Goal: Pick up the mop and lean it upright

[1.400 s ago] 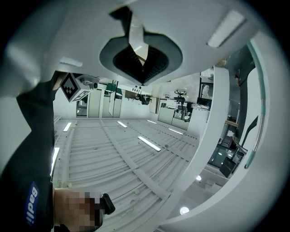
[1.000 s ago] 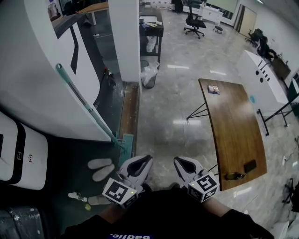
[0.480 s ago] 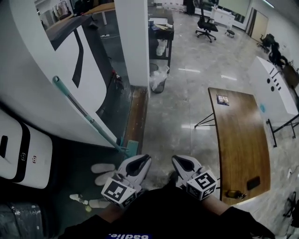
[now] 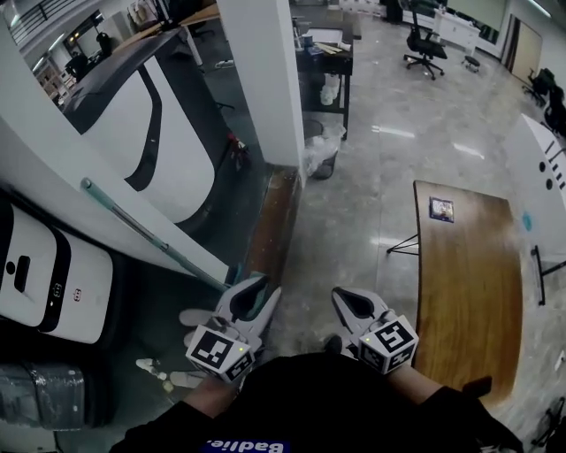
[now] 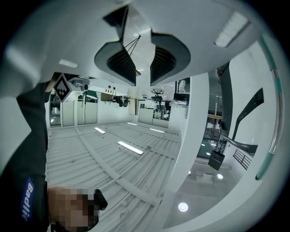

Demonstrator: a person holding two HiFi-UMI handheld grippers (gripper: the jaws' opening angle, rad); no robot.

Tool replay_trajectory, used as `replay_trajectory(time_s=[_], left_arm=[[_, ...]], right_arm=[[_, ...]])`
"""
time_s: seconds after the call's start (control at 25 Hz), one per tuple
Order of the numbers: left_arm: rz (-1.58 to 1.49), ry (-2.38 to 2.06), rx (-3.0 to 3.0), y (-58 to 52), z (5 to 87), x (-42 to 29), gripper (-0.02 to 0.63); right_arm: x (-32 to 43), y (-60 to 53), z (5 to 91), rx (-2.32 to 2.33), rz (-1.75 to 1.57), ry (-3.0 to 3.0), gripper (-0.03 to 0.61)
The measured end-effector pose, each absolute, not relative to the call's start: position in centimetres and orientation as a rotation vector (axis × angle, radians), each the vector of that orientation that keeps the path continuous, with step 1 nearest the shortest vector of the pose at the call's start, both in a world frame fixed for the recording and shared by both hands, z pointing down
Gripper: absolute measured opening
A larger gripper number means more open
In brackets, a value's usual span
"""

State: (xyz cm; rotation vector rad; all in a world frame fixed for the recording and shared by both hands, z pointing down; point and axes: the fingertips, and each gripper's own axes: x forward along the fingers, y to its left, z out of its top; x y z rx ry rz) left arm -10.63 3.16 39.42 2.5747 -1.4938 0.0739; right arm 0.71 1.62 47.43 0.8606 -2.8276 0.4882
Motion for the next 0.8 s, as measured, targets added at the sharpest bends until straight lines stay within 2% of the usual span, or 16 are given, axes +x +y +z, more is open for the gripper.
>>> replay_trajectory(time_s=[0.32,0.8], left_arm=[[0.152,-1.723,2.373,1.2,40.6,-15.6,0.158],[0.13,-2.061,1.969,1.9,47.2,-32.7,0.198]], right_arm=[[0.1,-1.1,48.4,0.745,0.572,-2.837,0.005],[-2.9,-4.5,47.0,0.751,0.468,-2.801,0.006]])
